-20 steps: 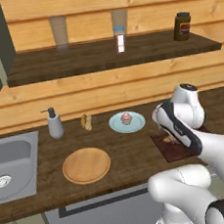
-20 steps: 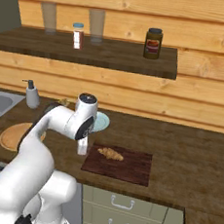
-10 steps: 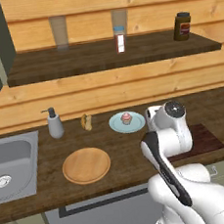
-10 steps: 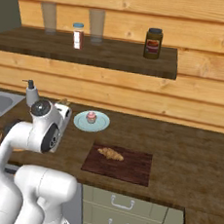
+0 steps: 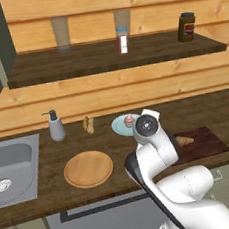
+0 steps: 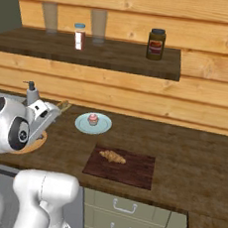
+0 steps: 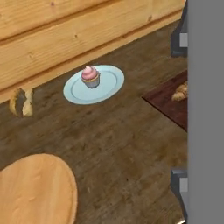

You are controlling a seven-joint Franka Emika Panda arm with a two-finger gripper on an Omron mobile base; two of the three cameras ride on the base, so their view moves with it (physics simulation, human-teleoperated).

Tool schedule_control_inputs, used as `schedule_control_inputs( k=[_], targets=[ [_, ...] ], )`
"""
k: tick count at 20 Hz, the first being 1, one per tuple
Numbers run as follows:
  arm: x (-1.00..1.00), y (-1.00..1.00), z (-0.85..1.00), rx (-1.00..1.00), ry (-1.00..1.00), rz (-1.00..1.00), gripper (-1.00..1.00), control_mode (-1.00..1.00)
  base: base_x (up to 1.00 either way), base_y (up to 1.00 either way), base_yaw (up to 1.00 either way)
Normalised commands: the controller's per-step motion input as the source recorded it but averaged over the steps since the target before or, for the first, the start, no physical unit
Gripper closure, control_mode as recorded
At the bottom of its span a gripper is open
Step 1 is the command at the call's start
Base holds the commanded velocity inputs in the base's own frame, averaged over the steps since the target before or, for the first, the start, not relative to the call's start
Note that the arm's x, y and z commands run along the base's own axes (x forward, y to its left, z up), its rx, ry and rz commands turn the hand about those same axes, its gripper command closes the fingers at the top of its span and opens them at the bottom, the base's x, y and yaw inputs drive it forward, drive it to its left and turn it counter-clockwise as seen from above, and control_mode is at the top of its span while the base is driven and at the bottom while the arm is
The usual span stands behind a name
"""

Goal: From the different types of pastries on the counter, select a croissant and place it on the cutting board. Then retrieve a jar of jam from the cabinet and place it alongside the croissant on the cutting board.

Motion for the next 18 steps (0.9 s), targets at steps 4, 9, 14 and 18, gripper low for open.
schedule_control_inputs(
  k=[4, 9, 14, 18],
  targets=[
    [-0.38, 0.00, 0.00, 0.17, -0.16, -0.19, -1.00, -1.00, 0.00, 0.00, 0.00],
    [-0.17, 0.01, 0.12, 0.27, -0.29, -0.08, -1.00, -1.00, 0.00, 0.00, 0.00],
    [-0.10, 0.01, 0.11, 0.40, -0.34, 0.12, -1.00, -1.00, 0.00, 0.00, 0.00],
    [-0.32, 0.12, 0.04, 0.37, -0.40, 0.25, -1.00, -1.00, 0.00, 0.00, 0.00]
  ],
)
